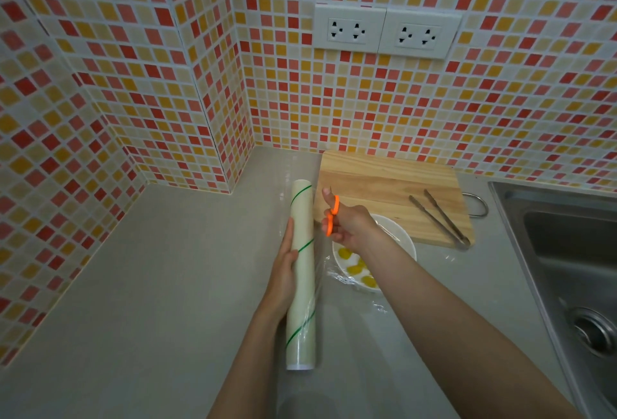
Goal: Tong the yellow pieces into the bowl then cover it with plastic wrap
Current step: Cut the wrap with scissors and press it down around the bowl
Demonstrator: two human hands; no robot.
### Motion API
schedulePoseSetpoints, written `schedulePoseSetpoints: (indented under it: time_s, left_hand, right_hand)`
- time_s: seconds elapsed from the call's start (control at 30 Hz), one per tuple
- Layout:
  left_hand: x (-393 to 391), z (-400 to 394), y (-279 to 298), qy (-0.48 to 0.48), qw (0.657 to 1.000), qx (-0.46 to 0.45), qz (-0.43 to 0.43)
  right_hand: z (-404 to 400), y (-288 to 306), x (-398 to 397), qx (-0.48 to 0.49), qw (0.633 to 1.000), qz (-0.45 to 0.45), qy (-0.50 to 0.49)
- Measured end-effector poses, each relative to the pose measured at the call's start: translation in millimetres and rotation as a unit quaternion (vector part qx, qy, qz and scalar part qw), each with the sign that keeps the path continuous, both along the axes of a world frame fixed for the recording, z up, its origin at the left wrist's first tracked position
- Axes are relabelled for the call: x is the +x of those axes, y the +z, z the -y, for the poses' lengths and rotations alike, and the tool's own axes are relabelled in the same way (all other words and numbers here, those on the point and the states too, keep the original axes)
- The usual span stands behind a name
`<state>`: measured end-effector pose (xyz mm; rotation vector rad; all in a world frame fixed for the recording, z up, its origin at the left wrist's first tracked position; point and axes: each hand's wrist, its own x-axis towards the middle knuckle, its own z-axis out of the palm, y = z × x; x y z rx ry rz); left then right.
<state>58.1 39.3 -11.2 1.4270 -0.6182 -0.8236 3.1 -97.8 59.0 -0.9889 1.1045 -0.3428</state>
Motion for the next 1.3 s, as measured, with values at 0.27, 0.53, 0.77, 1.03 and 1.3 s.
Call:
schedulePoseSetpoints:
  time_s: [0.27,0.53,0.77,1.03,1.3]
  left_hand:
    - [-0.9,-2.4,4.8,0.002,1.0,-0.009,-0.013]
    - [-3.2,-2.8,6.3,0.017,0.999,-0.008,-0.027]
    - [0.8,-3.1,7.3,0.005,0.996,0.063,0.069]
    - [8.0,-12.6,15.8,-0.003,0.957,0.176,0.232]
    - [-2.7,-13.6,14.2,0.033,0.949,0.193,0.247]
  right_hand:
    - [6.9,-0.6,4.3,0.039,0.998,0.045,-0.011]
    - [18.9,11.2,6.3,0.063,0.987,0.136,-0.052]
    - [26.3,19.5,-56.4,-0.167,0.985,-0.009,-0.043]
    - [-18.8,-29.9,-234.1,-0.417,0.847,-0.323,-0.064]
    - [-64.3,-61.0,-265.3,-0.396,0.834,-0.382,-0.041]
